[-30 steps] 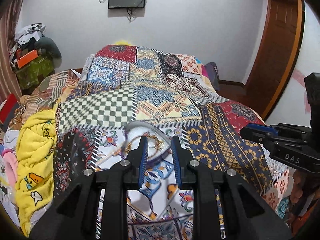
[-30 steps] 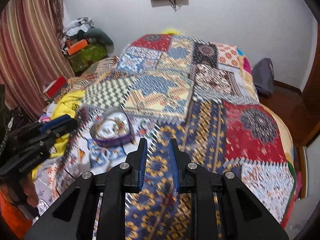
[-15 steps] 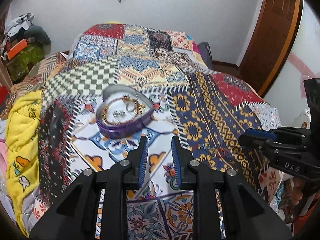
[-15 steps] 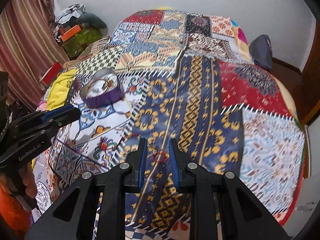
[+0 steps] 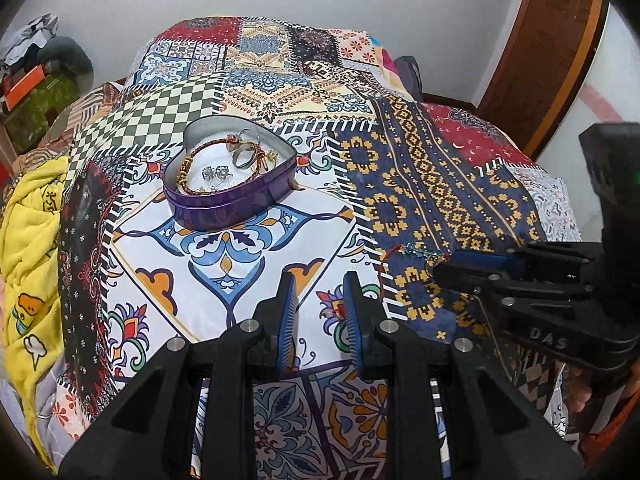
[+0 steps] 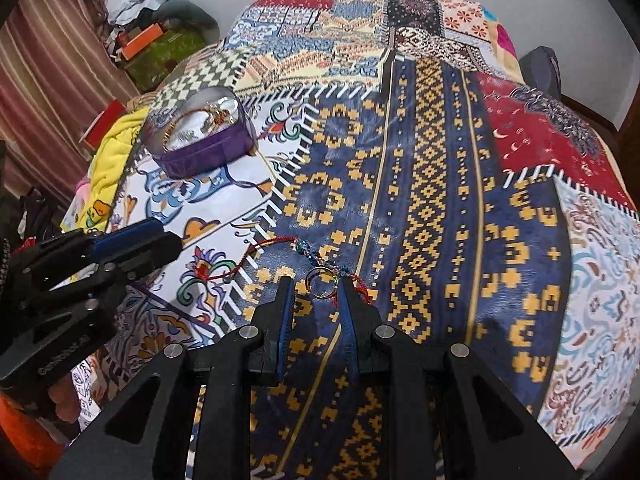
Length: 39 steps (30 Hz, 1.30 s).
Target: Organize jewelry
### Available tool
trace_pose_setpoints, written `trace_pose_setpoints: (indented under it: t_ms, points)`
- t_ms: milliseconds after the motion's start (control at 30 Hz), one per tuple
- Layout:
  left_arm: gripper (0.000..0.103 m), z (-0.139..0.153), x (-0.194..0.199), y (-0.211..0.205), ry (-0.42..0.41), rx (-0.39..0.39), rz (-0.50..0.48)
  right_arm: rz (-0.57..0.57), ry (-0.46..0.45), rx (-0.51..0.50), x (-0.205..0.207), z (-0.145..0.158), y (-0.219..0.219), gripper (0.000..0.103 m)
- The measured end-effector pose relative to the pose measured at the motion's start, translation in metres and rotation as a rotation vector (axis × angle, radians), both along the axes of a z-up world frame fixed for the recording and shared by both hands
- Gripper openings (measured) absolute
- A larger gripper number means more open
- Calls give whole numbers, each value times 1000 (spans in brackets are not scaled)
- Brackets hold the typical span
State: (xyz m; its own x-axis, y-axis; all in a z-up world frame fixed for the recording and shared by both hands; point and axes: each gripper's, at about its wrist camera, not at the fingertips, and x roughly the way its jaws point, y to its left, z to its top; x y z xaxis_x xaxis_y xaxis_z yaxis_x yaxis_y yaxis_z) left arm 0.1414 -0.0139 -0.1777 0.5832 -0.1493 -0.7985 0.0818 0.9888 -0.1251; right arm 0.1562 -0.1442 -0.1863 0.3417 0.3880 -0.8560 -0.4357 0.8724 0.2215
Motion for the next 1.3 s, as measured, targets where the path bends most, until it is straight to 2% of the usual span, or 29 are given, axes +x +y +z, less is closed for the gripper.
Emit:
trace_pose_setpoints:
  t_ms: [333,567,600,667,933,1033,1167,1300]
  points:
    - [23,-7,5,2,20,-11,5,-10,-17,-12,6,-10,4,20]
    - [23,-8,7,-5,28,-1,-29,-28,-19,1,6,-9,2,14]
    - [23,-8,7,-7,28,0,-33,-28,-21,3,5,-8,1,8]
    - [23,-8,8,-9,28,-3,-45,-26,-25,13,3,-5,-2,7]
    - [23,-9,26,-27,56,-44,-128,-63,-78,67,-1,20,-25,7]
    - [31,-13,33,-38,62,-21,-163,-92,-90,75,0,27,-37,7]
    - [31,-22,42,-54,83,5,-214,-112,-72,92,2,29,-48,7]
    - [31,-26,48,-68,70,41,-251,-125,-45,97,5,27,-56,7]
